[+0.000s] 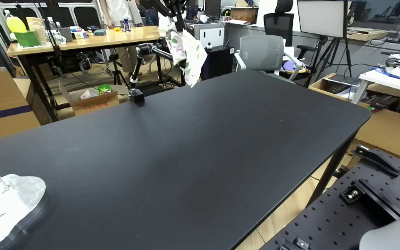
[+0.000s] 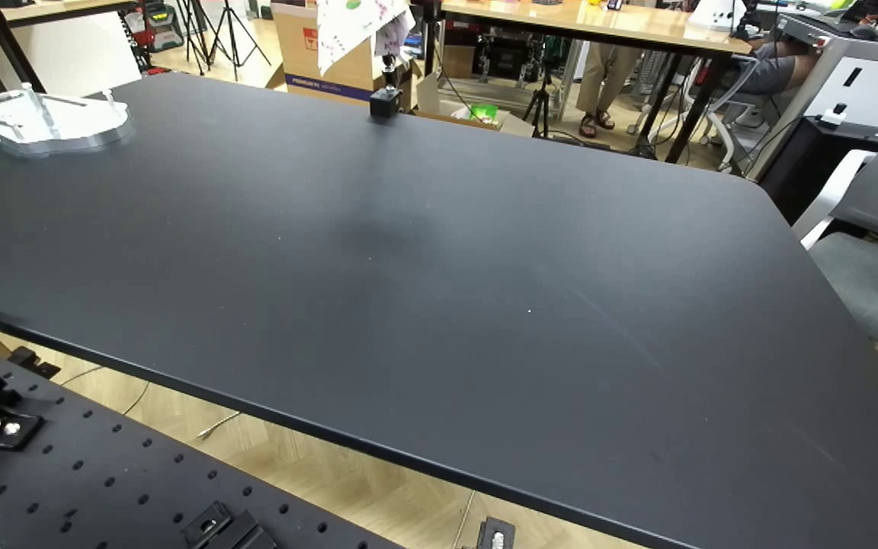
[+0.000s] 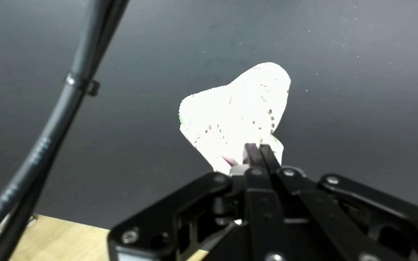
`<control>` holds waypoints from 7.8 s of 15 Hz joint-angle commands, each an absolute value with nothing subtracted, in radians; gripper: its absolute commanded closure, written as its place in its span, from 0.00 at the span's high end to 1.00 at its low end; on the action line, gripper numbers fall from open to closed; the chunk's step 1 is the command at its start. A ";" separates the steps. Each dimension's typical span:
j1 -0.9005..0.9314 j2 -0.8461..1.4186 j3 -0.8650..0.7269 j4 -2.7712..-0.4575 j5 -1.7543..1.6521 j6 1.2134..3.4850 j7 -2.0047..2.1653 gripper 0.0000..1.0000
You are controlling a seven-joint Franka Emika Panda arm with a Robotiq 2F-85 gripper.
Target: Hang the cloth on the stand
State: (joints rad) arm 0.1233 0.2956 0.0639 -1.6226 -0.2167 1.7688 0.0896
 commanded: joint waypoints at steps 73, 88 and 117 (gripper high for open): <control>0.243 0.176 0.175 -1.842 -0.203 1.931 0.047 1.00; 0.253 0.143 0.202 -1.932 -0.241 1.969 0.070 1.00; 0.156 0.198 0.005 -2.394 -0.408 2.587 0.346 1.00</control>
